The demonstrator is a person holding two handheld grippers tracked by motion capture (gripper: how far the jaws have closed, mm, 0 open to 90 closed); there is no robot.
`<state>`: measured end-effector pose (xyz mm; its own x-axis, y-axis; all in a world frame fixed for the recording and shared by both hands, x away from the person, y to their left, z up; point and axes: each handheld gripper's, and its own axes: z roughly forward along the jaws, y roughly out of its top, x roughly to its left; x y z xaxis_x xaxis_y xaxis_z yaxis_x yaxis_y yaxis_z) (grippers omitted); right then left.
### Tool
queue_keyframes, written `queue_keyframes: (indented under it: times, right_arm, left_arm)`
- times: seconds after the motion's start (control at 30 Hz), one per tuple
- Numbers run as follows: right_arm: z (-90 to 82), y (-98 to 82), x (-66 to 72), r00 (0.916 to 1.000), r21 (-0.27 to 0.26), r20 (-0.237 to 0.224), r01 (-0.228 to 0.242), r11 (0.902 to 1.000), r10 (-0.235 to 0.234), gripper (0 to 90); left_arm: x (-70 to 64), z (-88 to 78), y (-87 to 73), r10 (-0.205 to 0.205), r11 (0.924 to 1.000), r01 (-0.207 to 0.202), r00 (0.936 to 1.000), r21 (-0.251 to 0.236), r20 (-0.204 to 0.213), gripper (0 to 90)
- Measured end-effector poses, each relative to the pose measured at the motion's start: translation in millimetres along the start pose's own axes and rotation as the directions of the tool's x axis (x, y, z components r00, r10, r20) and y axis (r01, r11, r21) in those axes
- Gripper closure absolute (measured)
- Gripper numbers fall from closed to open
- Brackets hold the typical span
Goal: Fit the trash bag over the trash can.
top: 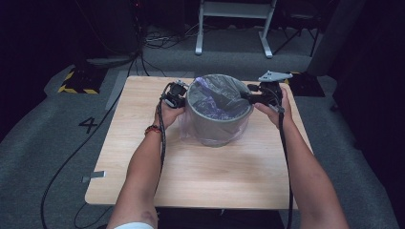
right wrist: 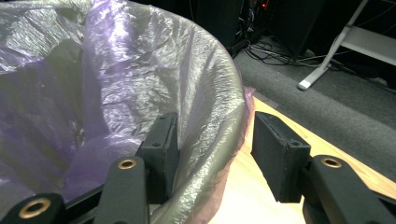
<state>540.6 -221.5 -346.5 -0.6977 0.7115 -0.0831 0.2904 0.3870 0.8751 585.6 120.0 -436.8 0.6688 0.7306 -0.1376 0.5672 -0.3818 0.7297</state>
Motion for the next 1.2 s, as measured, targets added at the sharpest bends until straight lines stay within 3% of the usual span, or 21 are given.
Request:
queue_keyframes:
  times: [0.13,0.2,0.3,0.37,0.4,0.5,0.6,0.63,0.7,0.77,0.83,0.9,1.1,1.17,1.2]
  right_arm:
    - [-0.9,0.1,1.6,1.0,0.004,0.006,0.005,1.0,-0.006,51.4]
    - [-1.3,0.6,2.5,0.9999,0.008,0.011,0.01,0.9999,-0.01,51.2]
    - [-2.2,0.7,2.8,0.9999,0.009,0.011,0.005,0.9999,-0.006,50.9]
    - [-2.6,0.5,2.9,0.9999,0.007,0.009,0.006,1.0,-0.006,50.8]
    - [-2.9,0.6,3.0,0.9999,0.006,0.009,0.006,1.0,-0.006,50.6]
    - [-4.9,2.1,3.0,0.9999,0.001,0.009,0.006,1.0,-0.006,50.3]
    - [-7.8,4.4,3.1,1.0,-0.013,0.006,0.002,0.9999,-0.001,49.9]
    - [-7.8,4.4,3.1,1.0,-0.013,0.006,0.002,0.9999,-0.001,49.9]
    - [-11.0,5.8,3.3,1.0,-0.027,-0.003,-0.004,0.9996,0.004,48.7]
    - [-13.1,6.5,3.4,0.9999,-0.03,-0.01,-0.004,0.9996,0.003,45.9]
    - [-15.7,7.7,3.7,0.9998,-0.037,-0.021,-0.007,0.9993,0.007,44.1]
    - [-17.6,9.6,3.6,0.9995,-0.045,-0.029,-0.009,0.999,0.008,41.5]
    - [-19.5,18.4,9.4,0.998,-0.06,-0.062,0.002,0.9982,-0.006,37.0]
    - [-18.7,20.2,13.0,0.9974,-0.059,-0.071,0.01,0.9982,-0.014,34.6]
    - [-18.3,20.7,14.0,0.9971,-0.058,-0.075,0.011,0.9982,-0.015,33.7]
  left_arm:
    - [-1.3,-4.8,-8.9,0.01,0.9999,-0.01,0.9999,-0.003,0.003,87.6]
    - [-1.2,-9.5,-15.4,0.028,0.9996,-0.028,0.9994,0.0,-0.019,84.3]
    - [2.0,-17.2,-20.6,0.005,0.9991,-0.006,0.9995,-0.042,-0.031,77.2]
    - [1.8,-26.6,-22.7,0.013,0.996,-0.017,0.9984,-0.088,-0.055,70.1]
    - [1.8,-26.6,-22.7,0.013,0.996,-0.017,0.9984,-0.088,-0.055,67.1]
    - [-3.1,-47.3,-19.5,0.036,0.9844,-0.048,0.9964,-0.169,-0.078,57.5]
    - [-9.6,-64.8,-14.1,0.061,0.9733,-0.078,0.9946,-0.216,-0.084,48.4]
    - [-9.6,-64.8,-14.1,0.061,0.9733,-0.078,0.9946,-0.216,-0.084,44.8]
    - [-16.5,-80.3,-12.0,0.082,0.9637,-0.101,0.9927,-0.247,-0.088,40.5]
    - [-19.2,-84.0,-13.1,0.087,0.9631,-0.105,0.9926,-0.247,-0.085,34.1]
    - [-26.8,-92.3,-19.2,0.129,0.9599,-0.148,0.9875,-0.238,-0.09,31.1]
    - [-29.6,-95.0,-21.7,0.136,0.9591,-0.154,0.9868,-0.238,-0.088,26.5]
    - [-44.1,-110.3,-48.3,0.196,0.9384,-0.2,0.9797,-0.282,-0.042,17.3]
    - [-49.8,-110.4,-55.8,0.208,0.9386,-0.209,0.9775,-0.274,-0.036,16.5]
    - [-55.5,-109.6,-61.1,0.231,0.9362,-0.235,0.9719,-0.261,-0.047,16.0]
